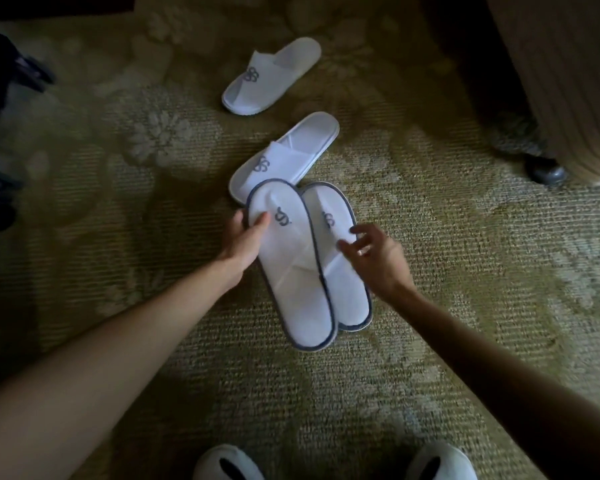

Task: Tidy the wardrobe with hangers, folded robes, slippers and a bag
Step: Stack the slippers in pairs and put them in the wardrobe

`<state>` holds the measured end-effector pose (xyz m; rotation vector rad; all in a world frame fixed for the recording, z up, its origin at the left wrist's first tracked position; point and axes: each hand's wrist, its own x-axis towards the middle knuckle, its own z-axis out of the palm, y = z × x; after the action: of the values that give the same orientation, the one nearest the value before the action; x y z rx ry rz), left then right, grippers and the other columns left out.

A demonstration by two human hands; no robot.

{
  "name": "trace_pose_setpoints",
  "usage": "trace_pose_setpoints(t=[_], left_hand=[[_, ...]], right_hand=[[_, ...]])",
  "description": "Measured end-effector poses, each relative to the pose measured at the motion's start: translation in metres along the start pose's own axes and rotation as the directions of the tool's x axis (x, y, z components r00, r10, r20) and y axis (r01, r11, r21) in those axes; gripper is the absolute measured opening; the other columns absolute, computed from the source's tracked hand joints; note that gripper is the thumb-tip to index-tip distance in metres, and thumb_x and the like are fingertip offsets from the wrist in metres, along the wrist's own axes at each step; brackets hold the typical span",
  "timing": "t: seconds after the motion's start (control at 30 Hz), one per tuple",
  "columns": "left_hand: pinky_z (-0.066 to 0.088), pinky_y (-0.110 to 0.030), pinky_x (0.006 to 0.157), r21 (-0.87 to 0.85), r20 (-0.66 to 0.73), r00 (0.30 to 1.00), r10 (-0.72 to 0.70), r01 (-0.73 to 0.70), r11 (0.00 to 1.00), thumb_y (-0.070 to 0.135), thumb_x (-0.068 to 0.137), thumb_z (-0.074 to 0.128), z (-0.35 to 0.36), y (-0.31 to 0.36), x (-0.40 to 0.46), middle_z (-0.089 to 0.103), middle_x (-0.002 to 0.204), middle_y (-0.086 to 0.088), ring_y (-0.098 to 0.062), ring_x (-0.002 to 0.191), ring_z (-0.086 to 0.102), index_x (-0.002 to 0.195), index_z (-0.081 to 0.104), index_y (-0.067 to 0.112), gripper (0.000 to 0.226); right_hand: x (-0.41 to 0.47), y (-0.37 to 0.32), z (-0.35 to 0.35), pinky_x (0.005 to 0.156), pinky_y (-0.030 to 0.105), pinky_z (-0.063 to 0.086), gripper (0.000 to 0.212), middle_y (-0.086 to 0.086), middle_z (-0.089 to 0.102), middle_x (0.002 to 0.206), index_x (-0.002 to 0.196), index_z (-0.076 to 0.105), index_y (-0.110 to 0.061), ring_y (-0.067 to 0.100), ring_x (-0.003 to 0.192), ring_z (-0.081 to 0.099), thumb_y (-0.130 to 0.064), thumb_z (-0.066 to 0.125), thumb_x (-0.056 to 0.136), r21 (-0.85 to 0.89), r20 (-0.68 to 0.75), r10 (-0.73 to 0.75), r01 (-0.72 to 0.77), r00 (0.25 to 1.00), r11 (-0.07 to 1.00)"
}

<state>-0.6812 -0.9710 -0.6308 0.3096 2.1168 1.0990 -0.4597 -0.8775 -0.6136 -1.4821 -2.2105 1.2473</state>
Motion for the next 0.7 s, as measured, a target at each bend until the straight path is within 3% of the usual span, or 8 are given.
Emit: trace_pose_setpoints(t=[0.07,0.17,0.3,0.5,0.6,0.7], left_hand=[[0.049,-0.033,0.09,0.105,0.004,0.998,-0.063,0.063,0.992,0.046,0.089,0.068,-0.013,-0.016,0.001,0.061,0.129,-0.004,-0.023,0.112,0.06,0.129,0.057,0.011,0.055],[0.047,-0.033,0.084,0.269,-0.042,0.997,-0.057,0.067,0.961,0.039,0.092,0.069,-0.02,-0.032,-0.002,0.064,0.12,-0.011,-0.029,0.109,0.062,0.122,0.059,0.007,0.045],[0.047,-0.042,0.101,0.376,-0.13,0.992,-0.01,0.058,0.925,0.036,0.082,0.076,-0.016,-0.023,0.001,0.057,0.131,-0.013,-0.033,0.12,0.056,0.127,0.051,0.01,0.058],[0.031,-0.04,0.116,0.374,-0.206,0.976,0.067,0.015,0.927,0.045,0.086,0.071,-0.023,0.012,0.037,0.036,0.153,-0.015,-0.032,0.142,0.035,0.147,0.037,0.007,0.079],[0.029,-0.04,0.117,0.266,-0.19,0.98,-0.06,0.11,0.958,0.057,0.084,0.069,-0.02,0.037,0.062,0.029,0.161,-0.015,-0.032,0.147,0.03,0.157,0.023,0.006,0.1],[0.04,-0.042,0.111,0.236,-0.152,0.974,-0.168,0.2,0.951,0.061,0.078,0.074,-0.011,0.054,0.078,0.04,0.155,-0.016,-0.033,0.14,0.042,0.152,0.034,0.006,0.101]], right_hand=[[0.011,0.011,-0.007,0.064,0.033,0.057,0.05,0.0,0.071,0.106,0.126,0.055,-0.017,0.017,0.078,0.068,-0.05,0.066,0.09,-0.163,-0.121,-0.022,0.002,0.992,0.987],[0.016,0.026,0.001,0.066,0.031,0.05,0.063,0.001,0.06,0.115,0.133,0.05,-0.02,0.018,0.086,0.061,-0.056,0.069,0.085,-0.293,-0.045,-0.038,0.023,0.998,0.956],[0.014,0.037,0.01,0.074,0.039,0.053,0.064,0.0,0.058,0.117,0.132,0.052,-0.023,0.026,0.094,0.064,-0.06,0.068,0.083,-0.304,0.003,-0.055,0.053,0.998,0.951],[0.05,0.026,-0.005,0.069,0.038,0.058,0.068,-0.002,0.063,0.109,0.129,0.055,-0.023,0.017,0.087,0.063,-0.07,0.061,0.081,-0.298,-0.05,-0.094,0.075,0.994,0.951],[0.089,0.003,-0.012,0.066,0.034,0.054,0.057,0.001,0.064,0.107,0.127,0.057,-0.021,0.015,0.085,0.061,-0.062,0.06,0.087,-0.307,-0.079,-0.164,0.133,0.983,0.942],[0.124,-0.025,-0.009,0.064,0.028,0.043,0.05,0.002,0.065,0.108,0.125,0.059,-0.021,0.015,0.084,0.059,-0.055,0.061,0.089,-0.331,-0.067,-0.224,0.19,0.972,0.924]])
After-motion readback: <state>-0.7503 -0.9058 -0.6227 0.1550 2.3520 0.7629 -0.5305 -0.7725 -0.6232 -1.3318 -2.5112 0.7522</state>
